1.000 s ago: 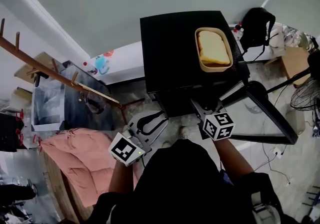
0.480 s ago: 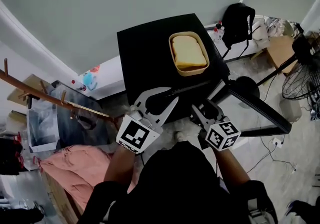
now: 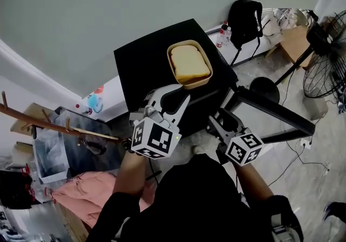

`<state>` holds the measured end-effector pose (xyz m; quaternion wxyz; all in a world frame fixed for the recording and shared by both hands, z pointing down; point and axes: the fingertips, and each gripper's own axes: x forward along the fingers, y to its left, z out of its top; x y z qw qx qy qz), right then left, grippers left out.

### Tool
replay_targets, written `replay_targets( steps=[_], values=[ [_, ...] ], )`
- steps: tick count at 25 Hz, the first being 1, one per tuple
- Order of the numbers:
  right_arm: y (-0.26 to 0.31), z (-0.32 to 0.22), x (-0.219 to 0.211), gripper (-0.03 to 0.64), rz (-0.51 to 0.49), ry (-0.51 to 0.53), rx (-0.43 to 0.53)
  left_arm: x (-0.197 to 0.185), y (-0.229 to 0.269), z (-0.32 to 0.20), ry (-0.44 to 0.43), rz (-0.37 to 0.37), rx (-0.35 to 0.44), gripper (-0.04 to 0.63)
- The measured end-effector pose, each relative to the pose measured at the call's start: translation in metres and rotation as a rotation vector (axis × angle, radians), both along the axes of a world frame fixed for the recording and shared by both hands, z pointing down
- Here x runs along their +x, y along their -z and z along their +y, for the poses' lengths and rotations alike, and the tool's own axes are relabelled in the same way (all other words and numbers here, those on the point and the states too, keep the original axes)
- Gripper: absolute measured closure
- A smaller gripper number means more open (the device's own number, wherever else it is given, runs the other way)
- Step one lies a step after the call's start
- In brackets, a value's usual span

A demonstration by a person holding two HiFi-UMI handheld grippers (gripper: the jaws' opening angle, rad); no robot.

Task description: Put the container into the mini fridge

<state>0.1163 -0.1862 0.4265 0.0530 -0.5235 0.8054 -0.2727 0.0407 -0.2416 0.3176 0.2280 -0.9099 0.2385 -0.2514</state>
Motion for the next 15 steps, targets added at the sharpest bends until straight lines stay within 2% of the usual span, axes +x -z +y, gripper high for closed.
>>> replay_targets(
  steps=[6, 15],
  values=[
    [0.000, -0.001, -0.001, 0.376, -0.020, 0.005, -0.003, 0.006, -0.016, -0.016, 0.008, -0.171, 0.071, 0.500],
    [0.002, -0.001, 0.002, 0.381, -0.033, 0.035, 0.003, 0.011, -0.026, -0.021, 0.022, -0.317, 0.143, 0.512]
  ],
)
